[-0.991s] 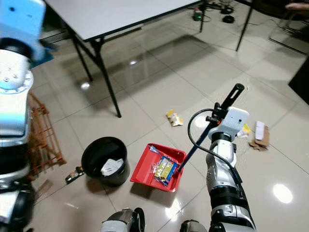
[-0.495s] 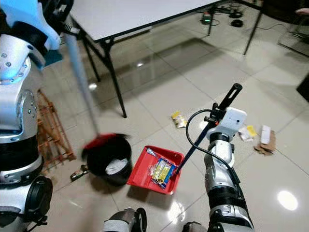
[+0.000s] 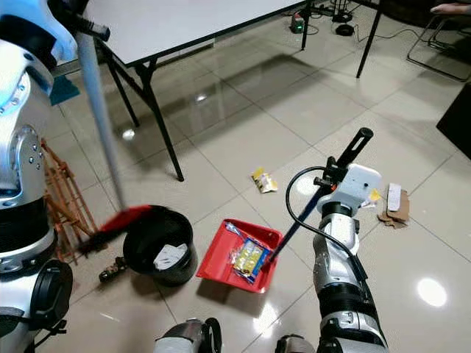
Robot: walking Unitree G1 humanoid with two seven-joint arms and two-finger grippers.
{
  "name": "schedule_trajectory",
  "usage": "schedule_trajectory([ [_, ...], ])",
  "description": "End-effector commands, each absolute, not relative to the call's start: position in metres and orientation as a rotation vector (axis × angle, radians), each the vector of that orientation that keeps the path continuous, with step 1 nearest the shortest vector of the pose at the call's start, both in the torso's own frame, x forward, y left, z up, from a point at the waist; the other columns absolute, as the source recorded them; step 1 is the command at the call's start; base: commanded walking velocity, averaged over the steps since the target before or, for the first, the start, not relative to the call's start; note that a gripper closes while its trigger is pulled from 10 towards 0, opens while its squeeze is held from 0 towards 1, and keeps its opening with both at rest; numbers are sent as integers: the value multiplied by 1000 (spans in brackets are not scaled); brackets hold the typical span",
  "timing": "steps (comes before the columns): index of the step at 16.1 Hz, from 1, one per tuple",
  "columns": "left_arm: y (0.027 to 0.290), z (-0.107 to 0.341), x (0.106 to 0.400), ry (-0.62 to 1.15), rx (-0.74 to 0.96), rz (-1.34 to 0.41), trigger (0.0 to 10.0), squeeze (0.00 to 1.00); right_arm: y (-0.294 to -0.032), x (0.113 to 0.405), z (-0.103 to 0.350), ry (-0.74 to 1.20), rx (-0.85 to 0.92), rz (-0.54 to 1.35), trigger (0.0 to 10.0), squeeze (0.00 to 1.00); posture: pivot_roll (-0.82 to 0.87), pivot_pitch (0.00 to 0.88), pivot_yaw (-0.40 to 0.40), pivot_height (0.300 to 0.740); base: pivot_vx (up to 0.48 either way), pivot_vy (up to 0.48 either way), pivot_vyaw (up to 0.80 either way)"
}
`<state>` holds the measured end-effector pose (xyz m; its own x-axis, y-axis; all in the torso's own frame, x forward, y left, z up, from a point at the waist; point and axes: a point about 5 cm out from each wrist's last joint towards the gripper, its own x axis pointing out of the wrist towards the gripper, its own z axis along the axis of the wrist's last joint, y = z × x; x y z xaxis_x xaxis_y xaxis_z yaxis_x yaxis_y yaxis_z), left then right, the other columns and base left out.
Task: Sweep floor
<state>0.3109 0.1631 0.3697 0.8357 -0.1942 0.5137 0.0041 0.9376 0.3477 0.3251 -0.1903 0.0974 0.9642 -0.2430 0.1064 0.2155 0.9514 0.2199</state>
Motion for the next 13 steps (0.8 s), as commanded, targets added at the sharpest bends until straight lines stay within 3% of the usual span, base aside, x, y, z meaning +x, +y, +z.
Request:
schedule_trajectory([
  [1, 165, 383, 304, -626, 380, -74, 10000, 0, -189, 329, 106, -179, 232, -232, 10000, 0, 38, 68, 76, 740, 0, 0, 0],
  [7, 183, 364, 313, -535, 541, 134, 10000, 0, -190, 329, 107, -182, 231, -224, 10000, 0, 33, 73, 67, 740, 0, 0, 0],
  [10, 187, 345, 319, -464, 554, 136, 10000, 0, -190, 329, 106, -179, 228, -218, 10000, 0, 29, 73, 63, 740, 0, 0, 0],
  [13, 201, 296, 331, -319, 542, 181, 10000, 0, -191, 330, 107, -179, 224, -211, 10000, 0, 23, 73, 59, 740, 0, 0, 0],
])
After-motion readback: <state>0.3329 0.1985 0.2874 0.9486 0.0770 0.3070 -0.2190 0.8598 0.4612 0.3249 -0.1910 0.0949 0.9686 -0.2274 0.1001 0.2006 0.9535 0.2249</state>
